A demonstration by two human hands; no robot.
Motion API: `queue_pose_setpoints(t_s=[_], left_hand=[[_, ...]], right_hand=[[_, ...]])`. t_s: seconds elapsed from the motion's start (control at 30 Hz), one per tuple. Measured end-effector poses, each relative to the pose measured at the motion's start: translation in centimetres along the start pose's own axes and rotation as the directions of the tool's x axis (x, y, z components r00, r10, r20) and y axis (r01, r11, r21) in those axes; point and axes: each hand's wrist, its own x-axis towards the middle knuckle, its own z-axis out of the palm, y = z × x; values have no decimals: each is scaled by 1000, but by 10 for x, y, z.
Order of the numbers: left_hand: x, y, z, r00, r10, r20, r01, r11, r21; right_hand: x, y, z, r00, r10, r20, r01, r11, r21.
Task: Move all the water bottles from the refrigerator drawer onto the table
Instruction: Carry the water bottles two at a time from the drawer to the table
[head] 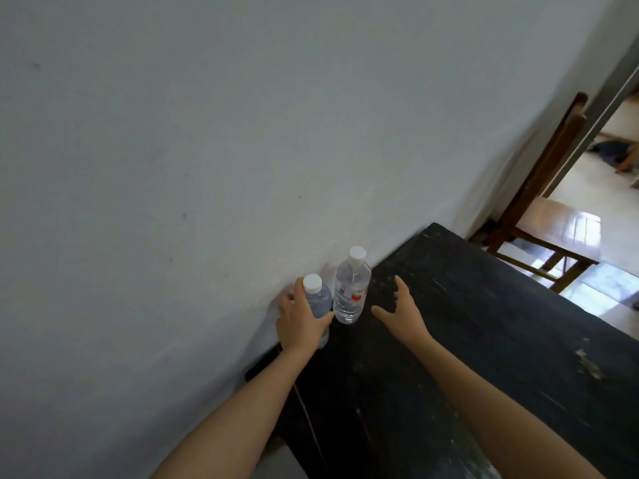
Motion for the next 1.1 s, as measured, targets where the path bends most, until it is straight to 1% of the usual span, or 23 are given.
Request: queue_pose_setpoints(t_s=[0.1, 0.2, 0.3, 0.37, 0.47, 0.6, 0.73, 0.83, 0.97, 1.03, 1.1], left_hand=[[1, -1, -9, 998, -3, 67, 7, 999, -52], [-4, -4, -20, 996, 35, 81, -29, 997, -65], [-13, -13, -35, 994, 89, 66, -86, 995, -55], [-22, -20, -46, 988, 141, 56, -137, 987, -78], [-48, -28, -62, 970, 229, 80, -221, 970, -99], [-69, -41, -76, 914, 396, 89, -394, 918, -38], [-72, -48, -83, 866, 479, 144, -478, 877, -43], [-73, -48, -87, 824, 539, 174, -533, 842, -85], [-80, -51, -97, 737, 647, 194, -623, 762, -176], [-88, -53, -100, 670, 714, 202, -674, 700, -236], [-95, -49, -97, 630, 746, 214, -693, 665, -278]], right_hand=[[-15, 4, -19, 999, 31, -28, -31, 999, 14], [-31, 7, -36, 998, 22, -56, -20, 1000, 23], [-49, 10, -47, 997, 13, -71, -11, 999, 34], [-59, 13, -51, 997, 15, -78, -13, 1000, 25], [-79, 23, -53, 996, 32, -85, -35, 999, -27], [-113, 34, -56, 995, 43, -92, -60, 979, -195], [-150, 33, -58, 988, 4, -154, -58, 935, -350], [-183, 25, -54, 970, -5, -244, -110, 883, -456], [-240, 19, -36, 935, 10, -353, -210, 821, -532], [-277, 15, -24, 904, 28, -426, -285, 782, -554], [-311, 14, -16, 876, 45, -480, -337, 770, -543]])
